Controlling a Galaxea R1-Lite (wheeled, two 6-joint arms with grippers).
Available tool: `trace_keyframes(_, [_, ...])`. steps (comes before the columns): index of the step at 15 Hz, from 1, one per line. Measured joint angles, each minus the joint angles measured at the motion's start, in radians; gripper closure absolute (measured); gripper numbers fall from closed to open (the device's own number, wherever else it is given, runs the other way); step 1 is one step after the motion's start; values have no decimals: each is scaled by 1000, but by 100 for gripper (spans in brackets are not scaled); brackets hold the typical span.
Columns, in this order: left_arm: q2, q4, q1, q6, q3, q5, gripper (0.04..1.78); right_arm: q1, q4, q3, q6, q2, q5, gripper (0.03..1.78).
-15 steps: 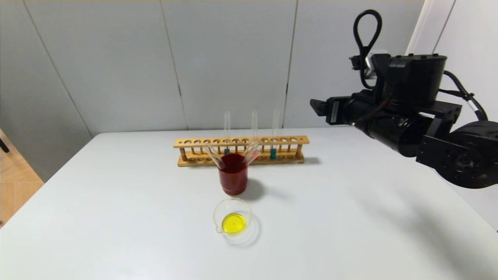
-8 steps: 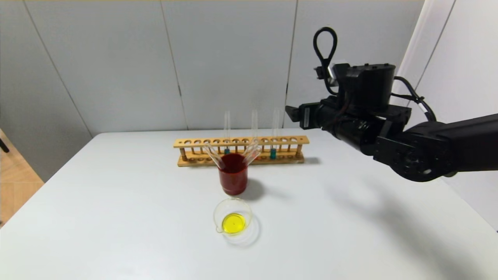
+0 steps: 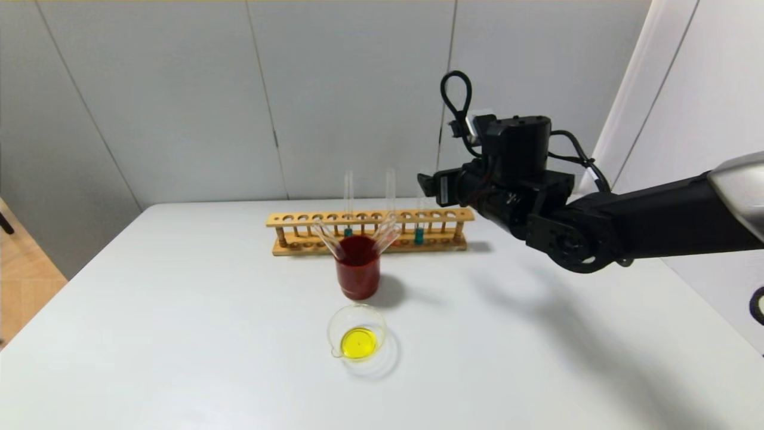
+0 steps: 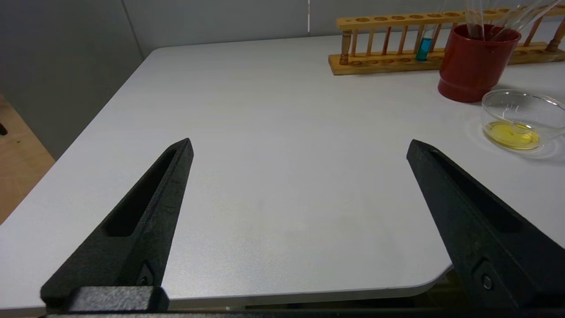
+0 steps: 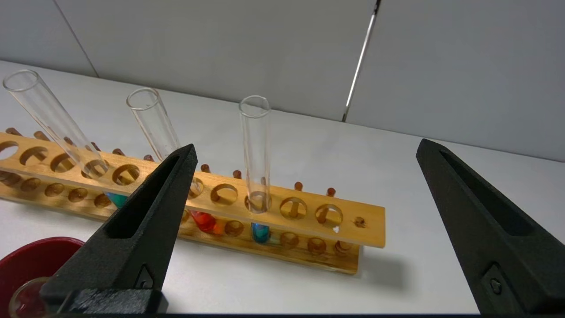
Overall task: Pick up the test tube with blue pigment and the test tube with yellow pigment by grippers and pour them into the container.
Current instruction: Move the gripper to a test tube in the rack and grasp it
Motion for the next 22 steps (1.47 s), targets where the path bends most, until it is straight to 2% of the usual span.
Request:
trace_keyframes(10, [0, 0, 0, 0, 0, 0, 11, -2, 5, -104, -19, 113, 0, 7])
trace_keyframes(22, [0, 0, 0, 0, 0, 0, 11, -2, 4, -145, -20, 172, 5, 7])
